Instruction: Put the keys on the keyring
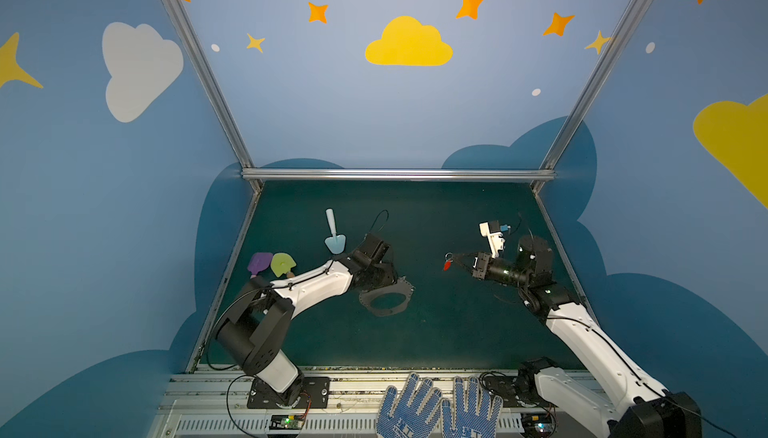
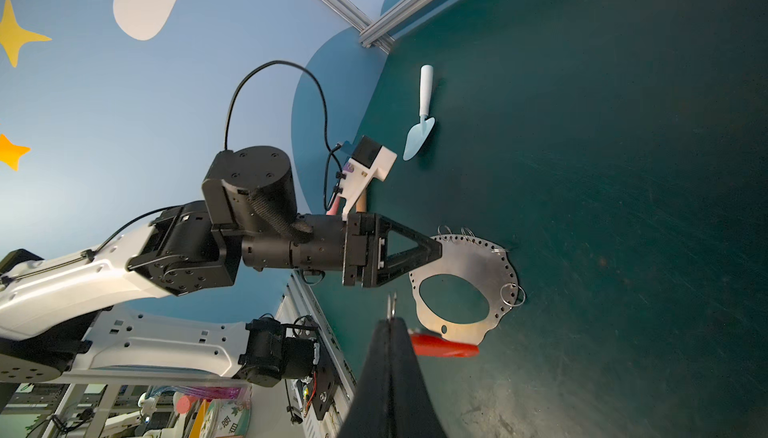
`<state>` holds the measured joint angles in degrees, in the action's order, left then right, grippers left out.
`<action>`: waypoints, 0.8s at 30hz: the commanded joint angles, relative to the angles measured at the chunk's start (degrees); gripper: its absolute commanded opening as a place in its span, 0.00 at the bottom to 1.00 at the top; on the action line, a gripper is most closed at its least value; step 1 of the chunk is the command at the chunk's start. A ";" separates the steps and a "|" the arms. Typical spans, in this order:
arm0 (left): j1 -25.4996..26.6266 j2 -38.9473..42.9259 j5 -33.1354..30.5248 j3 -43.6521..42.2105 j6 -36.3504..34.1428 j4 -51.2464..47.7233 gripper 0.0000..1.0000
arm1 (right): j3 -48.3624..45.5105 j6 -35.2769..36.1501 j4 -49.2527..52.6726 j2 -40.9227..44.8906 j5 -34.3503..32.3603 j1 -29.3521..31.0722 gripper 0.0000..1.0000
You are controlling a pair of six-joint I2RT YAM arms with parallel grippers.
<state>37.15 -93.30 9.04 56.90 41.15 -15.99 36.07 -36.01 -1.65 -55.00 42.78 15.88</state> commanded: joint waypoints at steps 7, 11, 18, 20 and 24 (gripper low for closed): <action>2.04 -9.32 -1.79 9.71 2.08 -7.08 0.46 | -1.60 0.13 -0.48 2.00 -0.51 -0.32 0.00; 2.83 -11.87 0.06 10.70 3.32 -5.84 0.47 | -1.53 -0.06 -0.46 2.09 -0.49 -0.28 0.00; 3.11 -12.52 -1.96 10.45 4.61 -6.20 0.49 | -1.58 -0.26 -0.59 1.95 -0.51 -0.33 0.00; 3.11 -11.16 -4.23 9.13 6.00 -6.01 0.49 | -1.62 -0.38 -0.63 2.00 -0.52 -0.33 0.00; 2.89 -9.28 -8.11 8.38 6.80 -7.05 0.50 | -1.61 -0.49 -0.75 2.27 -0.46 -0.37 0.00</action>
<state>40.38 -104.86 5.02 65.69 46.65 -21.08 34.92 -36.23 -1.67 -53.82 42.48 15.84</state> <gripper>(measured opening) 0.495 0.052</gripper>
